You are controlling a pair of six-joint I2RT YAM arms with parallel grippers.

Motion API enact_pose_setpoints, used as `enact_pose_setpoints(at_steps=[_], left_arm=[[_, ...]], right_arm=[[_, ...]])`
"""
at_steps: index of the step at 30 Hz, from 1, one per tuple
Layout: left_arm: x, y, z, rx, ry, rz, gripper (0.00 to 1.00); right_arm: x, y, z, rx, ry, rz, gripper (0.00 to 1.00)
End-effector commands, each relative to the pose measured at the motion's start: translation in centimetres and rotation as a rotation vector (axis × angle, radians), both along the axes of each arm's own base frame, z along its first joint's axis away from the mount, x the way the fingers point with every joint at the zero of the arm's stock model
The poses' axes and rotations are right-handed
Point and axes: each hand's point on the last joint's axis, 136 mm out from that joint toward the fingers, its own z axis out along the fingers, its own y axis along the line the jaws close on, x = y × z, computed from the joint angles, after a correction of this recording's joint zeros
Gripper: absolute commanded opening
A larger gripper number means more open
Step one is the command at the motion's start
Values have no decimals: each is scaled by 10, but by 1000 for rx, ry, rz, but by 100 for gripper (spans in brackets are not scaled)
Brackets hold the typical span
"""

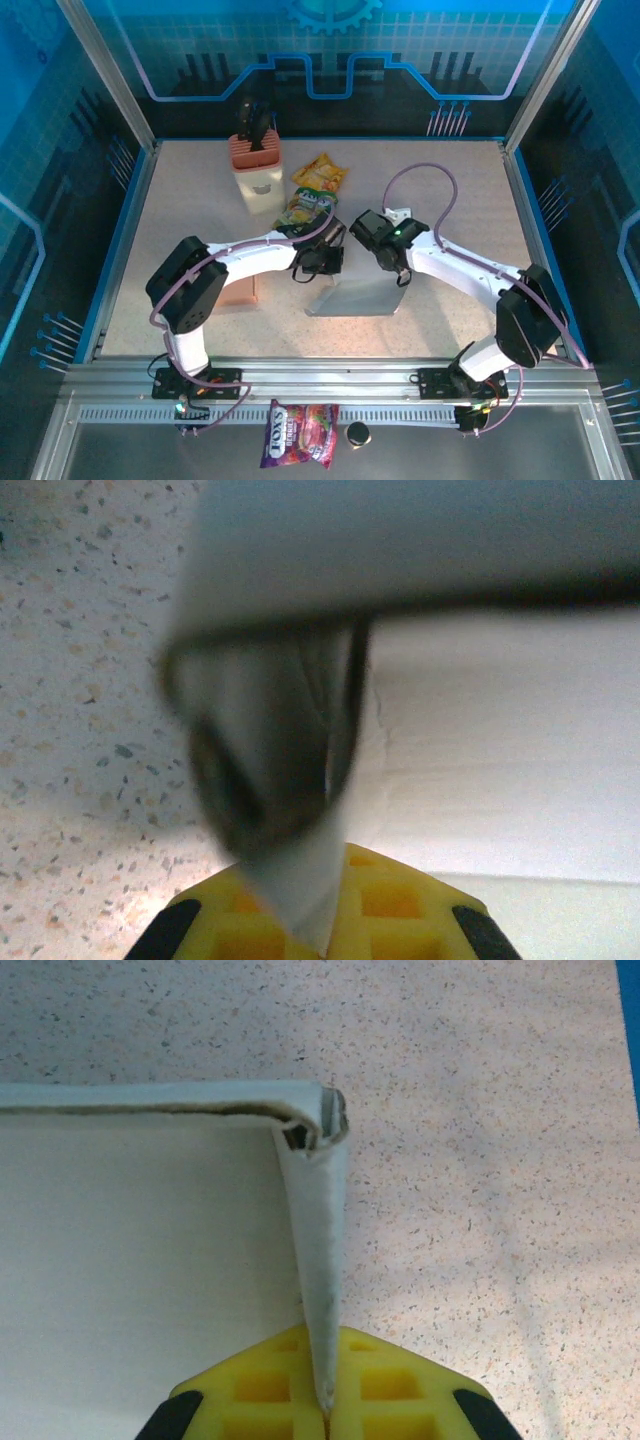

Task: Fold the paper box

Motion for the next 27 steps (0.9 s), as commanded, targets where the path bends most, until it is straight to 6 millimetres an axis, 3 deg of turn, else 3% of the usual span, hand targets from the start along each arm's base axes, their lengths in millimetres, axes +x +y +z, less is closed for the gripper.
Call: enact_pose_setpoints(at_steps=[1, 7, 13, 21, 27], left_arm=[[-7, 38, -35, 187, 60, 133, 5], [-9, 37, -43, 205, 115, 173, 2], [5, 17, -21, 107, 47, 109, 26], [13, 9, -11, 52, 12, 56, 37], [9, 13, -18, 60, 15, 54, 37]], right_arm=[[-4, -14, -5, -81, -18, -45, 0], [-3, -12, -15, -93, 1, -48, 0], [-3, -14, -18, -91, 5, -41, 0], [-3, -16, -19, -84, 7, -40, 0], [-3, -16, -17, -77, 4, -39, 0]])
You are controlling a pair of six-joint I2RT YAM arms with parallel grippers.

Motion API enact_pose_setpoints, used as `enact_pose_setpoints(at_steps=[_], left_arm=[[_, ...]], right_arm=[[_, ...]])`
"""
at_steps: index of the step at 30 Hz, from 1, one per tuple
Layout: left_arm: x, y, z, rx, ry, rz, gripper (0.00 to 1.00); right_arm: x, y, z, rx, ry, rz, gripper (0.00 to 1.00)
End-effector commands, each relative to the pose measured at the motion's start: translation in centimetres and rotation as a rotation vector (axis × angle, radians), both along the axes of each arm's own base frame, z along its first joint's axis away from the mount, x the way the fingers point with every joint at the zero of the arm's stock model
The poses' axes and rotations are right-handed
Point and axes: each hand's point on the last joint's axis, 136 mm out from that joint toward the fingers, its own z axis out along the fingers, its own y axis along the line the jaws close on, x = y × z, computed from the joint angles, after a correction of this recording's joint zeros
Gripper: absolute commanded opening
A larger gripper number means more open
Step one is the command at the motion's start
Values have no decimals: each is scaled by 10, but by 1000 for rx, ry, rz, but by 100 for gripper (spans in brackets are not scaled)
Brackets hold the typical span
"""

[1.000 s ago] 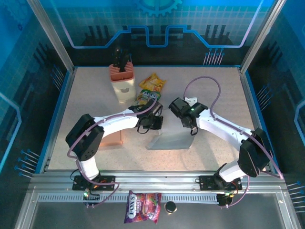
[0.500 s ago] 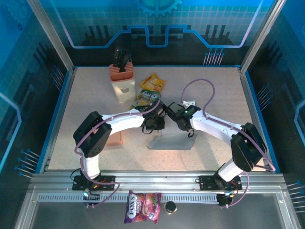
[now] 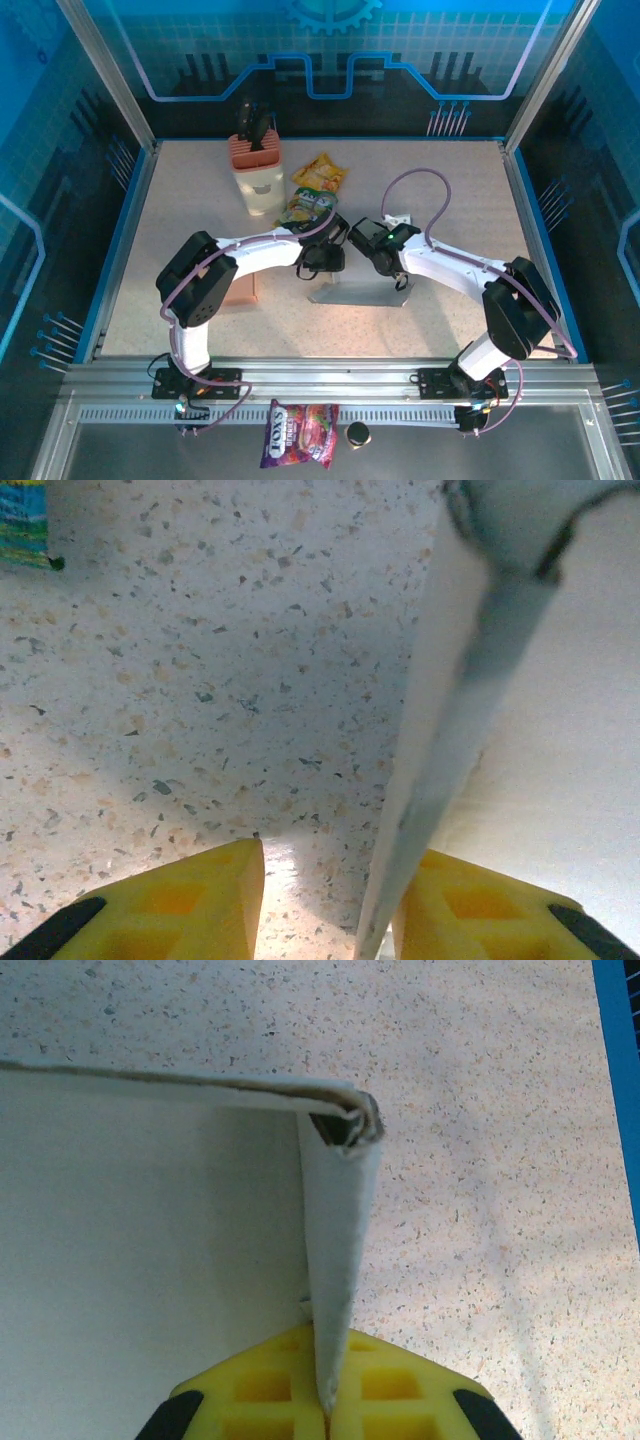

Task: Fold the paper box

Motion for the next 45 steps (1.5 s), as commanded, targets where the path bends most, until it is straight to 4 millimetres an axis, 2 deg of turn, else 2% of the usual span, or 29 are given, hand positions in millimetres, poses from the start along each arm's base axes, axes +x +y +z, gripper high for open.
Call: enact_pose_setpoints(at_steps=[1, 7, 12, 15, 23, 28, 32, 33, 34, 35, 40, 43, 45], left_arm=[[-2, 8, -4, 11, -6, -11, 35], [2, 4, -2, 0, -34, -23, 19], [-2, 19, -10, 91, -6, 85, 0], [-11, 26, -12, 175, 21, 165, 0], [-25, 14, -24, 291, 79, 251, 0], [-19, 6, -26, 290, 76, 216, 0], [-11, -7, -13, 243, 29, 142, 0], [-9, -11, -6, 221, 11, 118, 9], [-6, -13, 4, 204, -18, 96, 24], [-4, -14, 12, 191, -40, 83, 32], [-1, -33, 54, 33, -146, -47, 45], [-5, -37, 63, -17, -160, -116, 50], [-8, -37, 61, -63, -141, -137, 55]], right_arm=[[-2, -7, 4, -17, -2, -7, 0], [-2, -6, 5, -6, -9, -1, 0], [-2, -4, 3, -5, -12, -4, 0], [-2, -3, -1, 8, -11, -9, 0], [0, 1, -10, 37, -8, -12, 0], [2, 1, -11, 46, -17, -8, 0], [3, 0, -10, 52, -25, -7, 0], [3, 0, -10, 51, -25, -5, 0], [4, 0, -9, 53, -30, -4, 0], [4, -1, -8, 53, -31, -2, 0], [4, -1, -6, 59, -41, -1, 0], [4, -2, -6, 58, -42, -3, 0], [4, -2, -6, 59, -42, -3, 0]])
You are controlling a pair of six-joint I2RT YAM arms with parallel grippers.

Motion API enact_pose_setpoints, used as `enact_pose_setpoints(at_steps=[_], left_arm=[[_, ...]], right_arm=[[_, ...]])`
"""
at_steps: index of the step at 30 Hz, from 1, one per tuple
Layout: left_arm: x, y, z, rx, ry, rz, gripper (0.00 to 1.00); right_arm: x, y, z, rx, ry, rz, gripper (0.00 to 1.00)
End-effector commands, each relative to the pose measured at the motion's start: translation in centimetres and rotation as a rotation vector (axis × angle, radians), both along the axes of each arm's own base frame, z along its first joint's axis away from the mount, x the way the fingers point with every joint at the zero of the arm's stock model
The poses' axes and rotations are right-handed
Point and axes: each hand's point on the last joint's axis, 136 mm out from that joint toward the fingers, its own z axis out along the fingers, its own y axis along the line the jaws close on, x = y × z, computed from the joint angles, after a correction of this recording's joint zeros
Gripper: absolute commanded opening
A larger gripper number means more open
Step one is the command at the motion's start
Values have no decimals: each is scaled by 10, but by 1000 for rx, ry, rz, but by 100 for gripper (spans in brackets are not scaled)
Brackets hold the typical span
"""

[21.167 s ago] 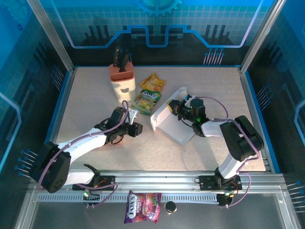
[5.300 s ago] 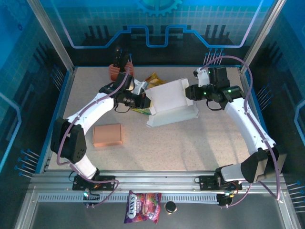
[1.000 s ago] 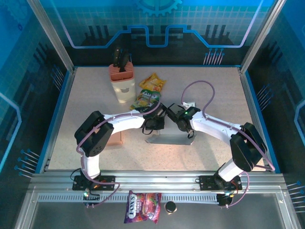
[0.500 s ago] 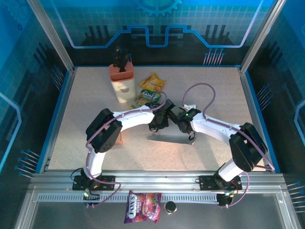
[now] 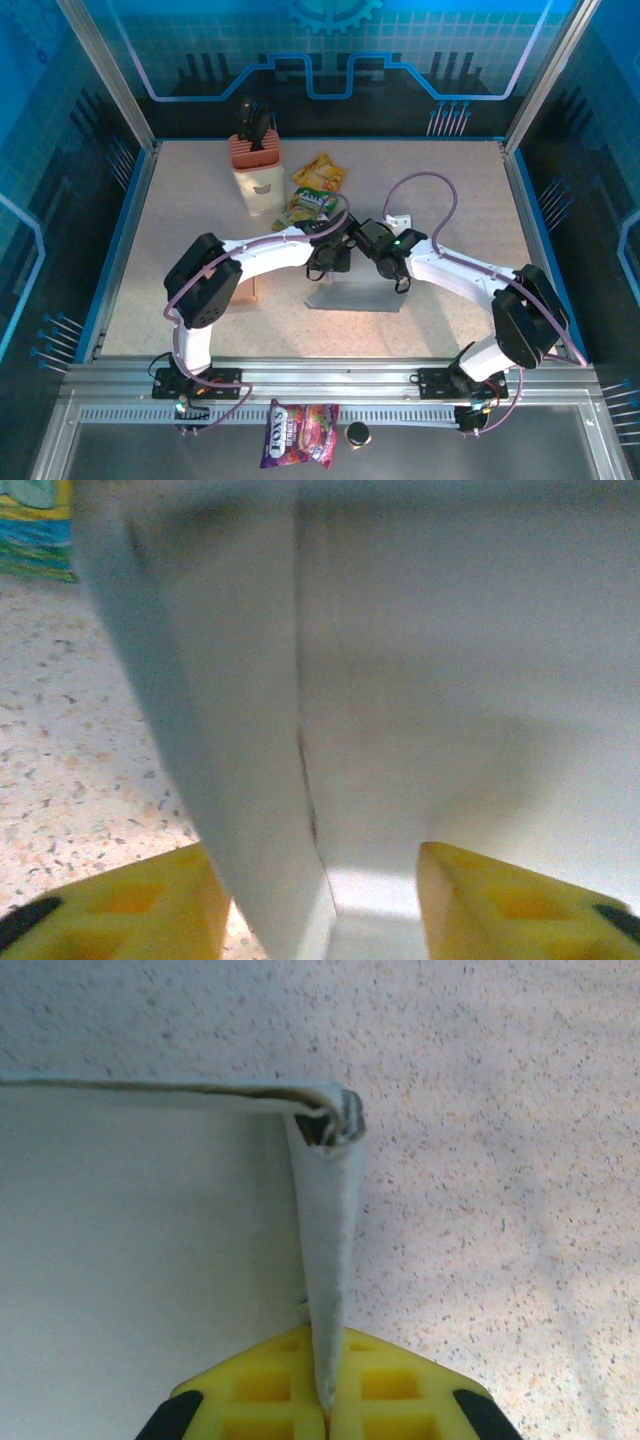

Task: Fold the paper box

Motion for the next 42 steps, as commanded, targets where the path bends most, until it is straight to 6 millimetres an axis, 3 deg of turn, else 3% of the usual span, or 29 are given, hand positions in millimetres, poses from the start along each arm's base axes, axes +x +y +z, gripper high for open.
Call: enact_pose_setpoints(at_steps=[1, 5, 11, 18, 23, 30, 37, 40, 42], left_arm=[[0, -26, 43, -179, -82, -120, 55], [-3, -17, 39, -199, -61, -123, 55], [9, -3, 53, -232, -125, -92, 55], [25, 19, 31, -90, -83, -42, 52], [28, 23, 19, -48, -60, -43, 48], [30, 19, 5, -31, -36, -44, 33], [27, 21, -2, 16, -40, -43, 16], [26, 21, -3, 54, -54, -39, 3], [24, 23, -3, 81, -65, -24, 0]], right_arm=[[-1, -13, -7, -48, 25, -24, 0], [-1, -13, -7, -50, 26, -23, 0], [-1, -13, -8, -52, 32, -17, 0], [-1, -12, -8, -51, 35, -13, 0], [0, -11, -8, -49, 36, -12, 0], [2, -10, -9, -47, 38, -13, 0], [4, -9, -10, -43, 41, -14, 0], [5, -9, -11, -47, 45, -16, 0], [5, -10, -11, -46, 47, -19, 0]])
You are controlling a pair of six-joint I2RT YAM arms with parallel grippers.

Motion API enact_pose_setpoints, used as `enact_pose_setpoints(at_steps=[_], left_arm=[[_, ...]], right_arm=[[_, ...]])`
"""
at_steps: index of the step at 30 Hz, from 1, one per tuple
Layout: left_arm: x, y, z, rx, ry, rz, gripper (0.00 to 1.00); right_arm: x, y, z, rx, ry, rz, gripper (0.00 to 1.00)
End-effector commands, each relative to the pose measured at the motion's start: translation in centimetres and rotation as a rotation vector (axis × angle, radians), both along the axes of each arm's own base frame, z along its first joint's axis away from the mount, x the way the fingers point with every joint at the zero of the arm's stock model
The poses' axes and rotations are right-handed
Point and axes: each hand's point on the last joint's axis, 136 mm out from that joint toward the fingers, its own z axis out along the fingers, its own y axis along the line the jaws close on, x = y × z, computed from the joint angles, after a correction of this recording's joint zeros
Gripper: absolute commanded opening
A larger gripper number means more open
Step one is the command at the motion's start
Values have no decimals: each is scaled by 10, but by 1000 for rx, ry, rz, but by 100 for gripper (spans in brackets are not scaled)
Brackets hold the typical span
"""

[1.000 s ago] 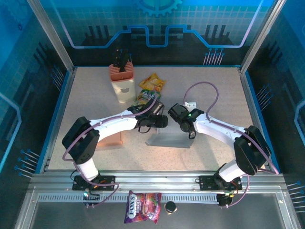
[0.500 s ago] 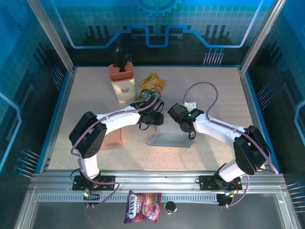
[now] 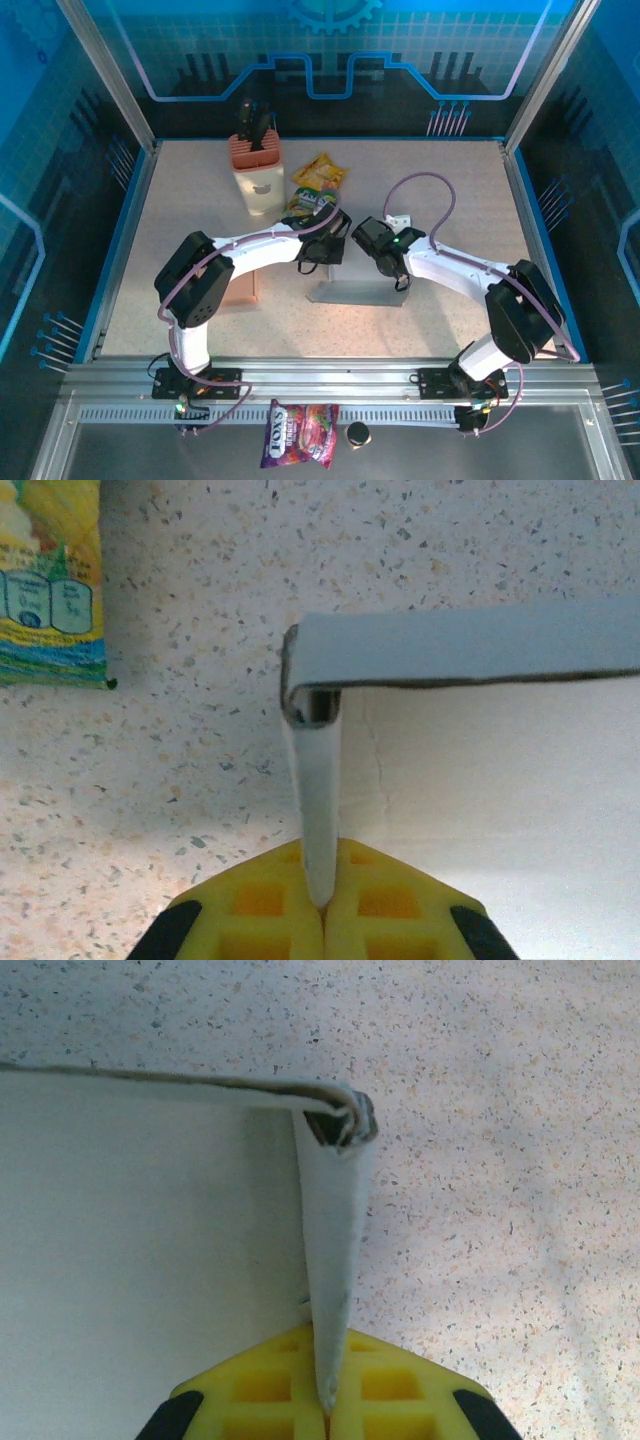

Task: Fold the paper box

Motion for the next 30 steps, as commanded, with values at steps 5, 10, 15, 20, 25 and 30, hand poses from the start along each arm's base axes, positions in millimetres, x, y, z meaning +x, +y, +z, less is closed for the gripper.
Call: enact_pose_setpoints(at_steps=[5, 10, 15, 20, 25, 30], left_arm=[[-2, 9, -4, 81, -8, 46, 0], [1, 0, 11, 42, -10, 43, 32], [0, -11, 46, -73, -40, 39, 50], [-3, -19, 91, -258, -65, 37, 56], [4, 0, 138, -358, -125, 103, 57], [11, 36, 161, -386, -150, 185, 56]], right_arm=[[4, -5, 2, -25, 3, -16, 0], [5, -6, 1, -23, 9, -20, 0], [4, -11, -7, -27, 42, -44, 0], [-3, -25, -17, -24, 111, -129, 0], [-8, -41, -21, -60, 191, -254, 0], [-13, -63, -30, -26, 288, -455, 0]])
